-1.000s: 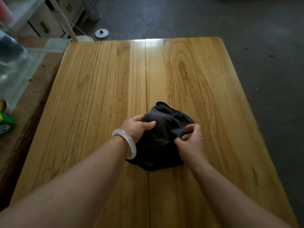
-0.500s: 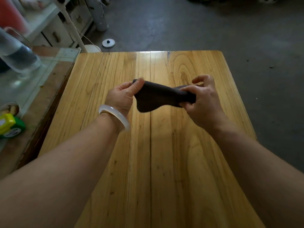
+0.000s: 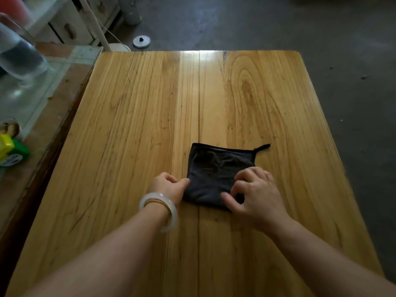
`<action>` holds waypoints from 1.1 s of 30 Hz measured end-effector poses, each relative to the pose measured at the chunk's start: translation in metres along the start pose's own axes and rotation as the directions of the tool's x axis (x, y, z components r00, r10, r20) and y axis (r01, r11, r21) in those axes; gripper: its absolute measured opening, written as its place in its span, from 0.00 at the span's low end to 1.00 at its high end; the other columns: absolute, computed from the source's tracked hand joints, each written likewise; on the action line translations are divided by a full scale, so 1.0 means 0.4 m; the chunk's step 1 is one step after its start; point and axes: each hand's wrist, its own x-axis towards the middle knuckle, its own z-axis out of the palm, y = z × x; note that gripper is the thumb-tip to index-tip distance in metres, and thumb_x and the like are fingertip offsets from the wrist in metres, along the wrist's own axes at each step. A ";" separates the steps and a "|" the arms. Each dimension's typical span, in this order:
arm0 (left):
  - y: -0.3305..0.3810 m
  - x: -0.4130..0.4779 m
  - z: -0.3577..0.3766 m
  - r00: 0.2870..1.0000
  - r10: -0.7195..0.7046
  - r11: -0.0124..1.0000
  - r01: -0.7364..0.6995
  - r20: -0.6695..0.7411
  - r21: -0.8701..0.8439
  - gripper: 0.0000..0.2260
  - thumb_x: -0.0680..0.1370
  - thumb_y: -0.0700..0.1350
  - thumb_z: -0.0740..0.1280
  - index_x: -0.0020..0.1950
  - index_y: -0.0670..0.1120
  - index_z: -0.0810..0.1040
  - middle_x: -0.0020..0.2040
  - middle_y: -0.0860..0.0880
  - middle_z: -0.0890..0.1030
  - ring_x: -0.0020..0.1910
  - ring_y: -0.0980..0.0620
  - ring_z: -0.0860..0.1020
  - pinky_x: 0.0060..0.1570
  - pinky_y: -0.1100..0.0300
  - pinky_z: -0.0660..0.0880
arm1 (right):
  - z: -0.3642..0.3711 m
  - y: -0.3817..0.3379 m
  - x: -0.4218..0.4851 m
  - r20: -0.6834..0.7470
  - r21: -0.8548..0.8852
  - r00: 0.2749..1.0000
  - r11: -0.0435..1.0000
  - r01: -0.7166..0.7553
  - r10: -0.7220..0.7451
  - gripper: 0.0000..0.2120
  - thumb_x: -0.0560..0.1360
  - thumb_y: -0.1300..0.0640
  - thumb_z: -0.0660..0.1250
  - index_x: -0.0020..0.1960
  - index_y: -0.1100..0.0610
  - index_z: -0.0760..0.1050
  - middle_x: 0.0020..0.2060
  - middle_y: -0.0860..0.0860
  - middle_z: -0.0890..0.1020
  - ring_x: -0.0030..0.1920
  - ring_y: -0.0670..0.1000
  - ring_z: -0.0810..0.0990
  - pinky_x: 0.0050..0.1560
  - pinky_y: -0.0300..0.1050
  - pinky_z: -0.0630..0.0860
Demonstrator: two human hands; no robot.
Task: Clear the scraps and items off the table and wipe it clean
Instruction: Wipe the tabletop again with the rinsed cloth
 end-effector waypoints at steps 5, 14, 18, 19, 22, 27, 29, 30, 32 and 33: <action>0.021 0.033 0.019 0.967 0.162 0.970 -0.121 -0.195 0.209 0.04 0.77 0.48 0.64 0.50 0.49 0.71 0.45 0.51 0.77 0.41 0.52 0.76 0.35 0.60 0.71 | 0.057 -0.071 0.110 0.032 0.041 0.992 0.992 0.118 -0.120 0.25 0.79 0.41 0.50 0.69 0.49 0.74 0.70 0.52 0.73 0.74 0.56 0.65 0.75 0.59 0.61; 0.003 0.115 0.078 0.825 0.514 0.804 -0.369 -0.234 0.466 0.05 0.79 0.45 0.60 0.48 0.45 0.73 0.47 0.49 0.72 0.48 0.51 0.69 0.47 0.57 0.68 | 0.146 -0.016 0.185 0.209 -0.147 0.958 0.962 0.230 -0.197 0.29 0.80 0.32 0.38 0.79 0.37 0.41 0.79 0.45 0.40 0.78 0.53 0.32 0.76 0.61 0.35; 0.012 0.156 0.106 0.813 0.530 0.795 -0.378 -0.241 0.473 0.07 0.78 0.47 0.60 0.47 0.44 0.73 0.46 0.47 0.72 0.46 0.48 0.69 0.47 0.54 0.68 | 0.129 0.026 0.244 0.181 -0.181 0.977 0.973 0.145 -0.112 0.29 0.79 0.33 0.36 0.79 0.38 0.40 0.79 0.44 0.39 0.78 0.52 0.32 0.76 0.61 0.35; 0.014 0.168 0.117 0.813 0.527 0.797 -0.372 -0.248 0.476 0.08 0.78 0.47 0.60 0.46 0.44 0.73 0.45 0.46 0.72 0.46 0.47 0.69 0.48 0.53 0.68 | 0.129 0.045 0.263 0.175 -0.180 0.980 0.976 0.126 -0.094 0.29 0.79 0.33 0.36 0.79 0.38 0.40 0.80 0.44 0.40 0.78 0.51 0.32 0.76 0.61 0.36; 0.009 0.170 0.129 0.816 0.509 0.802 -0.332 -0.276 0.497 0.11 0.79 0.50 0.57 0.48 0.44 0.73 0.47 0.45 0.71 0.46 0.47 0.68 0.49 0.51 0.69 | 0.117 0.080 0.308 0.136 -0.183 0.989 0.980 0.081 -0.057 0.30 0.79 0.33 0.36 0.79 0.38 0.41 0.80 0.44 0.42 0.79 0.51 0.34 0.77 0.61 0.37; 0.015 0.171 0.148 0.824 0.482 0.768 -0.233 -0.298 0.597 0.14 0.78 0.52 0.53 0.48 0.44 0.71 0.46 0.45 0.68 0.44 0.47 0.66 0.48 0.51 0.67 | 0.099 0.141 0.390 0.106 -0.175 0.994 0.985 -0.002 0.021 0.30 0.78 0.33 0.35 0.79 0.37 0.41 0.80 0.43 0.41 0.79 0.50 0.34 0.77 0.60 0.36; 0.018 0.170 0.151 0.819 0.489 0.755 -0.223 -0.302 0.617 0.13 0.78 0.52 0.52 0.47 0.45 0.70 0.44 0.46 0.66 0.42 0.48 0.64 0.46 0.52 0.66 | 0.090 0.161 0.418 0.092 -0.174 0.994 0.984 -0.046 0.063 0.29 0.79 0.33 0.37 0.79 0.37 0.41 0.80 0.43 0.41 0.79 0.50 0.35 0.77 0.60 0.36; 0.017 0.169 0.152 0.817 0.490 0.750 -0.217 -0.304 0.625 0.13 0.78 0.52 0.52 0.46 0.45 0.70 0.43 0.47 0.65 0.41 0.49 0.63 0.45 0.52 0.66 | 0.087 0.169 0.429 0.089 -0.172 0.992 0.983 -0.069 0.086 0.29 0.79 0.33 0.38 0.79 0.38 0.41 0.80 0.43 0.40 0.79 0.50 0.35 0.77 0.60 0.36; 0.017 0.168 0.152 0.817 0.486 0.745 -0.200 -0.311 0.637 0.12 0.78 0.52 0.52 0.45 0.46 0.69 0.43 0.47 0.65 0.41 0.49 0.63 0.44 0.52 0.66 | 0.083 0.176 0.441 0.086 -0.172 0.988 0.979 -0.113 0.129 0.29 0.80 0.34 0.38 0.79 0.38 0.40 0.80 0.43 0.40 0.79 0.50 0.34 0.76 0.61 0.35; 0.016 0.168 0.152 0.819 0.483 0.740 -0.193 -0.310 0.644 0.12 0.79 0.52 0.52 0.45 0.46 0.69 0.43 0.47 0.65 0.41 0.49 0.63 0.44 0.52 0.66 | 0.084 0.175 0.439 0.082 -0.175 0.986 0.976 -0.129 0.145 0.29 0.80 0.34 0.38 0.79 0.38 0.40 0.80 0.44 0.40 0.79 0.50 0.34 0.76 0.61 0.35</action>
